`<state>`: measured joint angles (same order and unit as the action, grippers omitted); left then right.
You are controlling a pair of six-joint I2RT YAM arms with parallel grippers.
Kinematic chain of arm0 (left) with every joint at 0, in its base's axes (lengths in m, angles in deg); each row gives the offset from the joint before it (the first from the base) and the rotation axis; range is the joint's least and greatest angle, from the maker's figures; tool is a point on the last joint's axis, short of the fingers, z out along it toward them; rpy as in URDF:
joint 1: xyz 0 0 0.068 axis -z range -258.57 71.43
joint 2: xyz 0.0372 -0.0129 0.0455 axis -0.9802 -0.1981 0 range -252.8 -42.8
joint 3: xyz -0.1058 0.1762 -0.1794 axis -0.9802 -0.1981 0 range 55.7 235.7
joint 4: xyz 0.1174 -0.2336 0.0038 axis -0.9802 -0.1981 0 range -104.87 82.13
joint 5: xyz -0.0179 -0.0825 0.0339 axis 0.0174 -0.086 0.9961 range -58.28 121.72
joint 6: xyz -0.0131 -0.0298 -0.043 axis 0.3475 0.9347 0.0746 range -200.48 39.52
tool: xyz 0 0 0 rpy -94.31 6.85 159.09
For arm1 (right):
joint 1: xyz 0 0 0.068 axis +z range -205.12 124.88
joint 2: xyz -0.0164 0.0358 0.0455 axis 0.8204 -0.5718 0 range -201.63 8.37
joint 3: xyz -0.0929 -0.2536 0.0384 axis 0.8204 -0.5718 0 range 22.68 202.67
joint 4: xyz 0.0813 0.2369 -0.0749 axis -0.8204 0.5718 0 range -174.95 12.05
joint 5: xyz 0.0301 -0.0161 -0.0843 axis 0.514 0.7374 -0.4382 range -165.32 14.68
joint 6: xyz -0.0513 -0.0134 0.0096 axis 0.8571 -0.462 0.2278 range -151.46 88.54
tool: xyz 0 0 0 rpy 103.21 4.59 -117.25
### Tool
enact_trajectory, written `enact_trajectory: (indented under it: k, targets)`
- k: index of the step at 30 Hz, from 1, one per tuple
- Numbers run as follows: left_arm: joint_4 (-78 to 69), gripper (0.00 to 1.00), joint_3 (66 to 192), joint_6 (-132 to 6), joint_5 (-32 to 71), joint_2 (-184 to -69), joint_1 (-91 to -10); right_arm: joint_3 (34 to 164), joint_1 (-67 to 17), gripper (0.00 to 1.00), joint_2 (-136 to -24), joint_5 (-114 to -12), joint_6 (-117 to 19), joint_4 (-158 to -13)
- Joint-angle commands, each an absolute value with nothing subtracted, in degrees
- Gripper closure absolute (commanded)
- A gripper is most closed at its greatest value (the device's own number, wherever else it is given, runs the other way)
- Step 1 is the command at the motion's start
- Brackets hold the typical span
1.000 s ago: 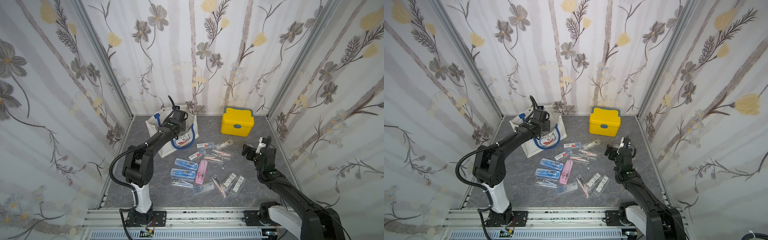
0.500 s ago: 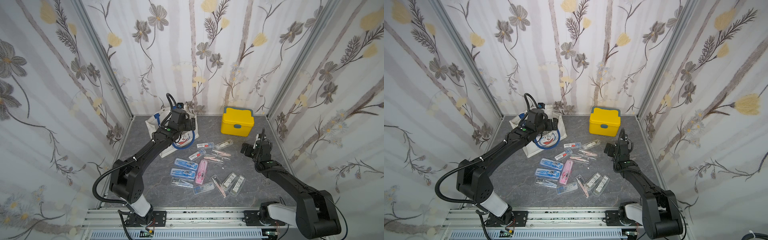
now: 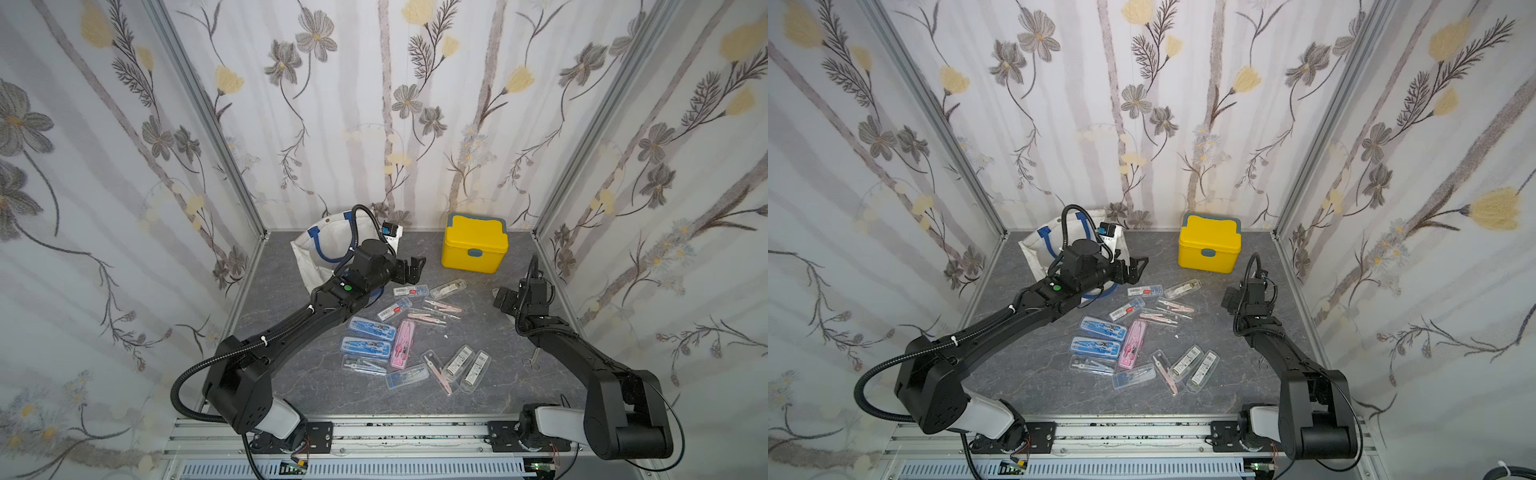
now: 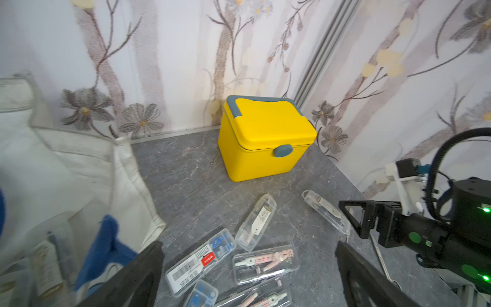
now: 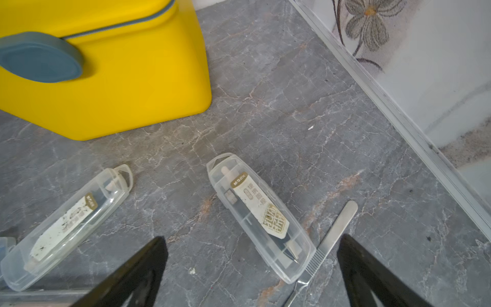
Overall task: Put the compass set into the canvas bag
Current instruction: Pick up the compass set at the center of the board.
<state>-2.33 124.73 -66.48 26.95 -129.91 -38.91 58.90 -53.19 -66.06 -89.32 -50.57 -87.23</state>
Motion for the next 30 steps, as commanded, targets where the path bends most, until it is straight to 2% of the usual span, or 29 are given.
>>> enact_trajectory:
  k: [1,10,18,25,30]
  targets:
    - [1.3,0.0,125.5,-65.5,26.8,-132.3,-37.3,59.8,-53.9,0.01,-67.2,-90.0,-49.7,-84.9]
    - [-3.2,0.0,129.4,-62.5,32.3,-140.2,-35.1,60.4,-56.1,0.01,-70.5,-87.0,-48.3,-83.5]
    - [-4.4,0.0,131.6,-62.0,31.8,-144.0,-34.7,62.3,-56.0,0.01,-73.6,-80.9,-47.0,-83.0]
    - [-4.3,0.0,132.3,-62.2,32.2,-146.2,-34.7,64.0,-55.9,0.0,-75.7,-81.1,-44.6,-80.4]
    - [-5.1,0.0,133.2,-62.0,31.9,-147.0,-34.7,65.0,-55.9,0.01,-77.6,-85.3,-44.0,-79.2]
